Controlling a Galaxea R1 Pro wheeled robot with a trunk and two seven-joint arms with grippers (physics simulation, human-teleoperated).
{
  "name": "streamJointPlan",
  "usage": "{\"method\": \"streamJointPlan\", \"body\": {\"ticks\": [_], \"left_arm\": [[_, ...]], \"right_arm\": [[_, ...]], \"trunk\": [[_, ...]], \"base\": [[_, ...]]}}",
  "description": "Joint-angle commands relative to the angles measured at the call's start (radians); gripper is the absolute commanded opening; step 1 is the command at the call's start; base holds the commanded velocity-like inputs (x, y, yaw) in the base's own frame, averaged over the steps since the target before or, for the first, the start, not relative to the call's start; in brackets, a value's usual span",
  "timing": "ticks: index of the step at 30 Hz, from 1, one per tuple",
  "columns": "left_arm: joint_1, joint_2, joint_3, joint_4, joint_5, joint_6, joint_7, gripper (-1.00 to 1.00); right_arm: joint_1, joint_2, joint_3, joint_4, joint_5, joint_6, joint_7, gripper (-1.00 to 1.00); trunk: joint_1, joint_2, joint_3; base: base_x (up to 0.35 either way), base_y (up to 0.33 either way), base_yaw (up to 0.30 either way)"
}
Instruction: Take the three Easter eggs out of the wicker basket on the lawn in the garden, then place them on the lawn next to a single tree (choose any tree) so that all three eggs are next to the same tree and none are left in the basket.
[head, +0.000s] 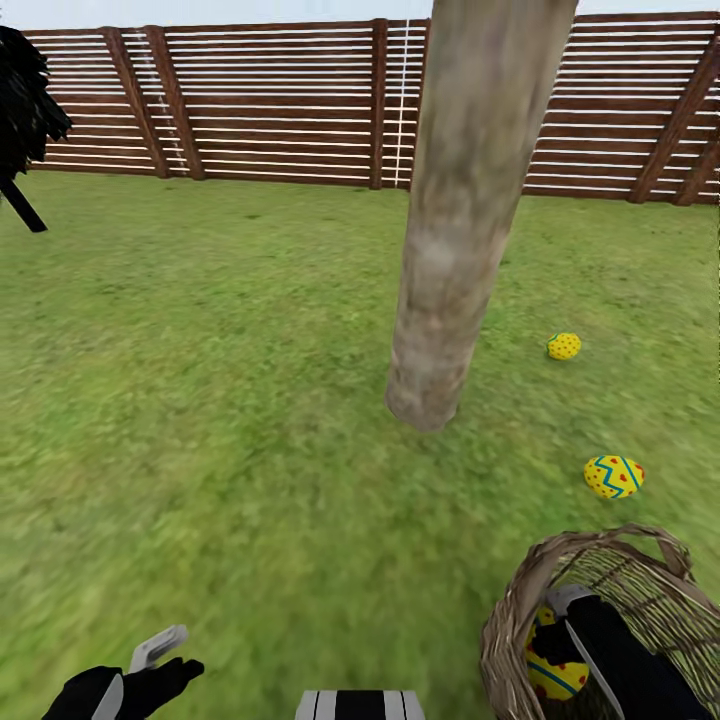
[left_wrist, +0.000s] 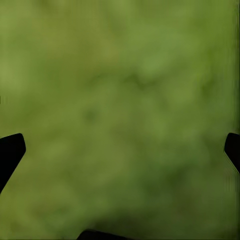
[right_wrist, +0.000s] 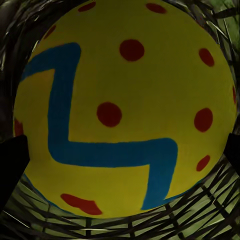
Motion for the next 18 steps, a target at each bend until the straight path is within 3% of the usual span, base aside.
{"method": "streamJointPlan", "body": {"ticks": [1, 18], "left_arm": [[0.000, 0.000, 0.005, -0.001, 0.003, 0.008, -0.003, 1.00], [0.000, -0.003, 0.005, 0.002, 0.001, 0.007, 0.000, 1.00]], "right_arm": [[0.000, -0.001, 0.003, -0.001, 0.011, 0.004, 0.008, -1.00], [0.000, 0.001, 0.000, -0.001, 0.011, 0.004, 0.009, -1.00]], "trunk": [[-0.001, 0.000, 0.003], [-0.008, 0.004, 0.069]], "base": [[0.000, 0.000, 0.000], [0.000, 0.000, 0.000]]}}
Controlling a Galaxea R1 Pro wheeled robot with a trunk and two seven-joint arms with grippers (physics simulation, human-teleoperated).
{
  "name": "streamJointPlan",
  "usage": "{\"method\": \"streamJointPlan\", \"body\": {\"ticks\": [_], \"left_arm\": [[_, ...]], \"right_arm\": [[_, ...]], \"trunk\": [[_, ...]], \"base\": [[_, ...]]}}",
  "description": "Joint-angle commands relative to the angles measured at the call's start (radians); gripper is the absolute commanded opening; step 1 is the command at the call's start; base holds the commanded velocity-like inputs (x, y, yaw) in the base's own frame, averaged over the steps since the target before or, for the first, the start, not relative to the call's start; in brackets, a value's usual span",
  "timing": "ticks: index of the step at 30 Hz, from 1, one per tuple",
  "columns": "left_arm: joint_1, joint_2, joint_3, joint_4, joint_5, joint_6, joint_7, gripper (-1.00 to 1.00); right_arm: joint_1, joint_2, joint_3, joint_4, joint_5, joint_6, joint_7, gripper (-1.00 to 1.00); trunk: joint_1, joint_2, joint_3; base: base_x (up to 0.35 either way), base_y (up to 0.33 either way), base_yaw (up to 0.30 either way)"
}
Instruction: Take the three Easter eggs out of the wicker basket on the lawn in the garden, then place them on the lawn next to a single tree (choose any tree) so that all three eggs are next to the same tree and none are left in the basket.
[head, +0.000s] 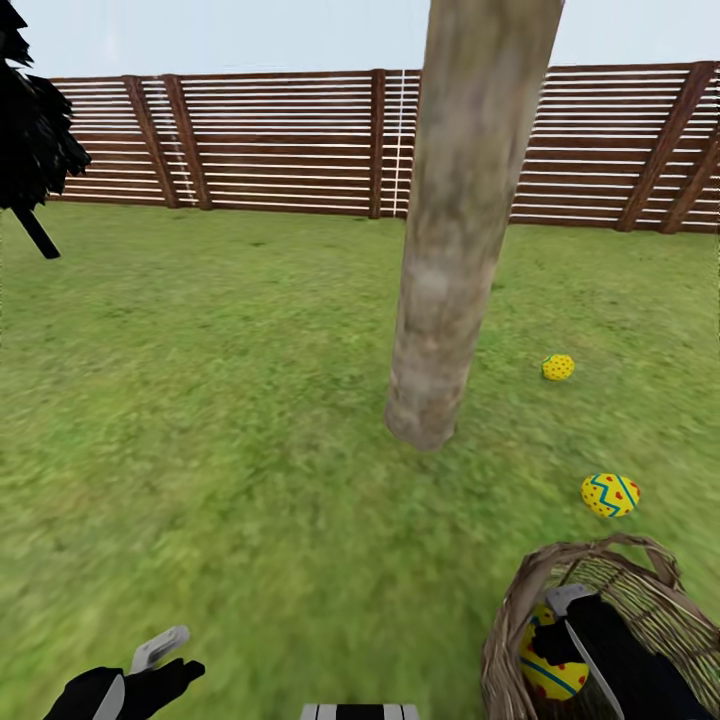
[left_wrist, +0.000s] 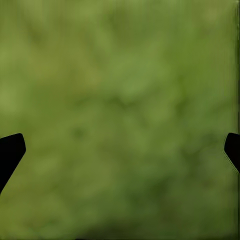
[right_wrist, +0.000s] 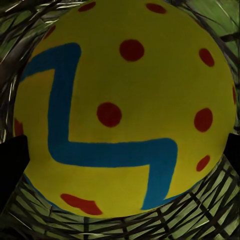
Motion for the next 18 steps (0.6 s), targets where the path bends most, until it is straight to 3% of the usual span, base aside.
{"method": "streamJointPlan", "body": {"ticks": [1, 5, 11, 18], "left_arm": [[0.000, -0.001, 0.005, -0.001, 0.003, 0.008, -0.003, 1.00], [0.000, -0.001, 0.005, -0.001, 0.003, 0.008, -0.005, 1.00], [0.000, -0.005, 0.004, -0.001, 0.001, 0.006, -0.003, 1.00], [0.000, -0.004, 0.005, -0.001, 0.003, 0.006, -0.005, 1.00]], "right_arm": [[0.000, -0.001, 0.003, -0.001, 0.011, 0.004, 0.008, -1.00], [0.000, -0.001, 0.002, -0.001, 0.012, 0.004, 0.008, -1.00], [0.000, -0.001, 0.002, 0.000, 0.012, 0.006, 0.007, -1.00], [0.000, 0.001, 0.002, 0.001, 0.012, 0.005, 0.007, -1.00]], "trunk": [[-0.001, 0.000, 0.003], [-0.002, 0.001, 0.019], [-0.005, 0.002, 0.042], [-0.008, 0.004, 0.069]], "base": [[0.000, 0.000, 0.000], [-0.019, 0.000, 0.000], [-0.307, -0.072, 0.000], [-0.012, -0.003, 0.000]]}}
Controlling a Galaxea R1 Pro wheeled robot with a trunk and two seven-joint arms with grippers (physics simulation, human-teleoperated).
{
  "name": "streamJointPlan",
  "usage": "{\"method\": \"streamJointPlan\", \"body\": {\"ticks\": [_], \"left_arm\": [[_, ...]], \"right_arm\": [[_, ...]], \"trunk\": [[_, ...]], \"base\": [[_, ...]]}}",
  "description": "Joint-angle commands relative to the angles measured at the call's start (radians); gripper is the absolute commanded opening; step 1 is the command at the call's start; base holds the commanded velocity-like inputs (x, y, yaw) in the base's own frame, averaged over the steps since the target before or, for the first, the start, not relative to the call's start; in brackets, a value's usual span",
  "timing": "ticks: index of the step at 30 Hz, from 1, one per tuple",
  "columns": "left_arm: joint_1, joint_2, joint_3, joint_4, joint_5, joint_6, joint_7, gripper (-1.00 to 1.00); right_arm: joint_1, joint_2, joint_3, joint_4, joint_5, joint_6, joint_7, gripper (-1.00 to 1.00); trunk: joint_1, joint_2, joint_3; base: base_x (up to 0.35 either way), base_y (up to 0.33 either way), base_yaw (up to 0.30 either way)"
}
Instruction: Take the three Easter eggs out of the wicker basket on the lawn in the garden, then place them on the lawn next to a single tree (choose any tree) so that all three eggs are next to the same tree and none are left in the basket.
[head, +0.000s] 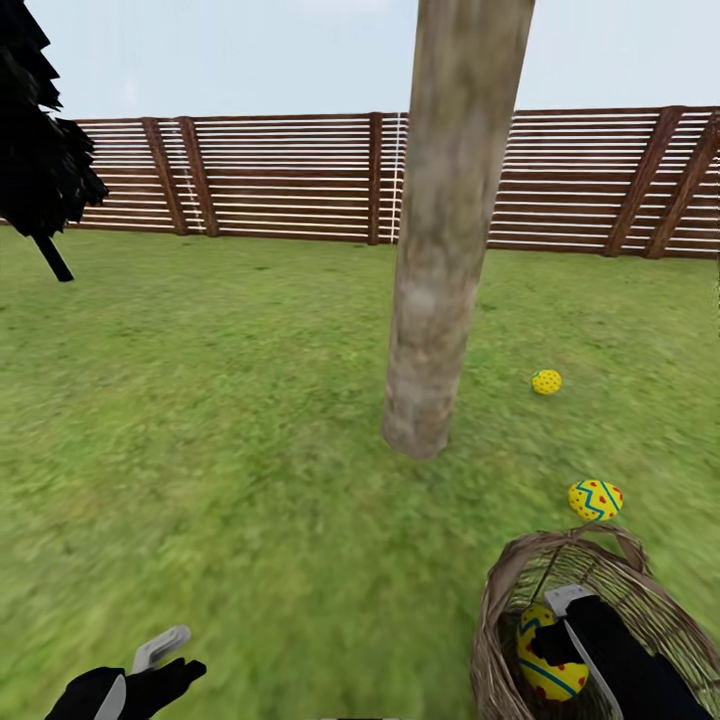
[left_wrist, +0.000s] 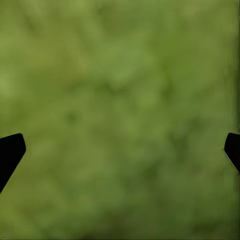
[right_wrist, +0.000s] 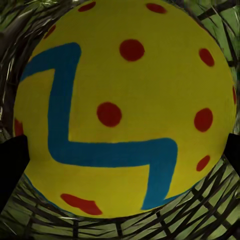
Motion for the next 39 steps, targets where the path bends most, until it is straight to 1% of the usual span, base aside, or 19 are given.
{"method": "streamJointPlan", "body": {"ticks": [1, 5, 10, 12, 14, 30, 36, 39], "left_arm": [[0.000, -0.001, 0.005, -0.001, 0.002, 0.008, -0.002, 1.00], [0.000, -0.002, 0.005, 0.000, 0.001, 0.008, -0.002, 1.00], [0.000, -0.002, 0.005, 0.000, 0.001, 0.008, -0.002, 1.00], [0.000, -0.011, 0.005, 0.000, 0.001, 0.008, -0.002, 1.00], [0.000, -0.012, 0.005, 0.000, 0.000, 0.008, -0.002, 1.00], [0.000, -0.013, 0.005, 0.000, 0.001, 0.008, 0.000, 1.00], [0.000, -0.013, 0.005, 0.000, 0.000, 0.007, 0.000, 1.00], [0.000, -0.013, 0.005, 0.000, 0.001, 0.007, 0.000, 1.00]], "right_arm": [[0.000, 0.001, 0.003, 0.009, 0.011, 0.004, 0.008, -1.00], [0.000, 0.002, 0.001, 0.039, 0.009, 0.002, 0.008, -1.00], [0.000, 0.002, 0.001, 0.041, 0.009, 0.002, 0.008, -1.00], [0.000, 0.002, 0.001, 0.041, 0.009, 0.002, 0.008, -1.00], [0.000, 0.002, 0.001, 0.041, 0.010, 0.002, 0.008, -1.00], [0.000, 0.006, 0.003, 0.042, 0.010, 0.002, 0.008, -1.00], [0.000, 0.006, 0.003, 0.042, 0.009, 0.002, 0.008, -1.00], [0.000, 0.006, 0.003, 0.042, 0.009, 0.002, 0.008, -1.00]], "trunk": [[-0.001, 0.000, 0.003], [-0.002, 0.001, 0.019], [-0.005, 0.002, 0.038], [-0.006, 0.002, 0.046], [-0.006, 0.003, 0.053], [-0.014, 0.007, 0.115], [-0.016, 0.008, 0.138], [-0.018, 0.009, 0.150]], "base": [[0.000, 0.000, 0.000], [0.000, 0.000, 0.000], [0.000, 0.000, 0.000], [0.000, 0.000, 0.000], [0.000, 0.000, 0.000], [-0.001, 0.000, 0.000], [-0.286, 0.000, 0.000], [-0.107, 0.000, 0.000]]}}
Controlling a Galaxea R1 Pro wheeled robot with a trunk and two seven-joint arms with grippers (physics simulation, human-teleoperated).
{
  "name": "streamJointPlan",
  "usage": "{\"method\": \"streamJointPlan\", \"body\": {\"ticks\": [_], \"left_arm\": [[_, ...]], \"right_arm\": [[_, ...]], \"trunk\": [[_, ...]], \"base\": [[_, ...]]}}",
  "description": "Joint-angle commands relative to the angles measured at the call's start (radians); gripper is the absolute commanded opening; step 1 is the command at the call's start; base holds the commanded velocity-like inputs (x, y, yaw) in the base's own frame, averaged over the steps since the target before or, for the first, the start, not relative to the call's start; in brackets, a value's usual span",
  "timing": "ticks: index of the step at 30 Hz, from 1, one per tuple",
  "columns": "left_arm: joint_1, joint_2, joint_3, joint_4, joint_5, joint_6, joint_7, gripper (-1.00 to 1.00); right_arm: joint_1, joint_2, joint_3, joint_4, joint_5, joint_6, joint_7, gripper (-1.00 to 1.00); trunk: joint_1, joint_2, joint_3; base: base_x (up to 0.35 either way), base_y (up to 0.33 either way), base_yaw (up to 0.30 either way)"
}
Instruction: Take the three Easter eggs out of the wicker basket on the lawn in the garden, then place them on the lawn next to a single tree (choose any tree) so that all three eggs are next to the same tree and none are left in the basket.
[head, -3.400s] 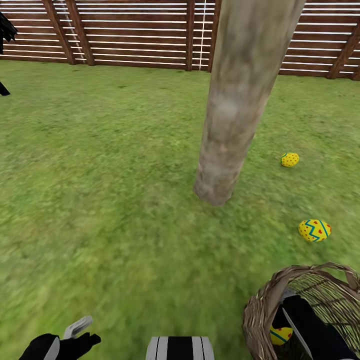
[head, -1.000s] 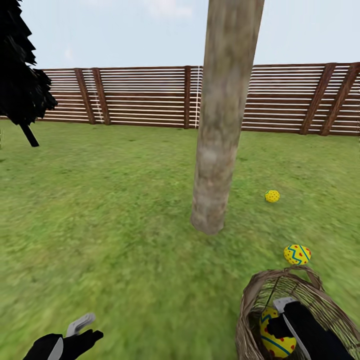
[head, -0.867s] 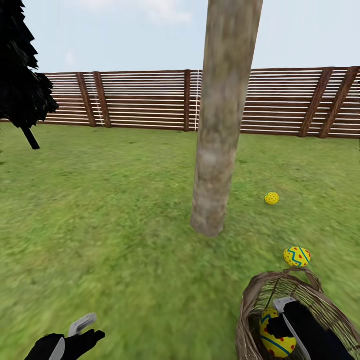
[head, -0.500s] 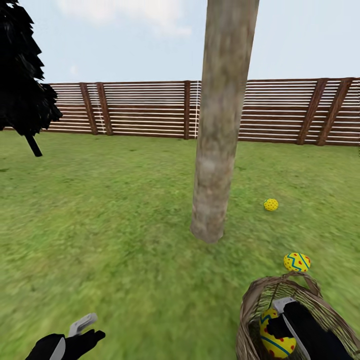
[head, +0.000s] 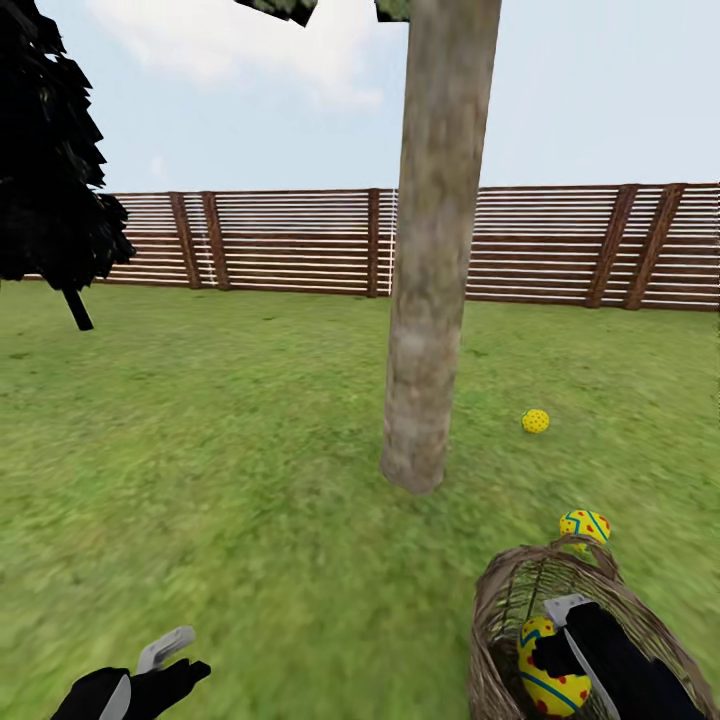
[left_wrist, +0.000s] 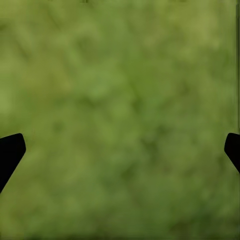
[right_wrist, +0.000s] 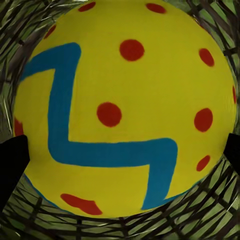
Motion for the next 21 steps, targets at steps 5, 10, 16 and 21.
{"method": "streamJointPlan", "body": {"ticks": [5, 10, 16, 21], "left_arm": [[-0.001, -0.001, 0.005, -0.001, 0.003, 0.007, -0.003, 1.00], [-0.001, -0.002, 0.005, -0.001, 0.001, 0.007, -0.003, 1.00], [-0.001, -0.011, 0.005, -0.001, 0.000, 0.006, -0.003, 1.00], [-0.001, -0.016, 0.005, -0.001, 0.001, 0.006, -0.003, 1.00]], "right_arm": [[-0.001, -0.001, 0.003, 0.000, 0.012, 0.005, 0.008, -1.00], [0.000, -0.001, 0.003, 0.000, 0.011, 0.005, 0.008, -1.00], [-0.001, 0.001, 0.004, 0.000, 0.011, 0.004, 0.008, -1.00], [0.000, 0.001, 0.004, 0.006, 0.012, 0.006, 0.008, -1.00]], "trunk": [[-0.003, 0.001, 0.016], [-0.005, 0.002, 0.027], [-0.007, 0.003, 0.043], [-0.010, 0.005, 0.057]], "base": [[-0.007, 0.000, 0.000], [0.000, 0.000, 0.000], [0.000, 0.000, 0.000], [0.000, 0.000, 0.000]]}}
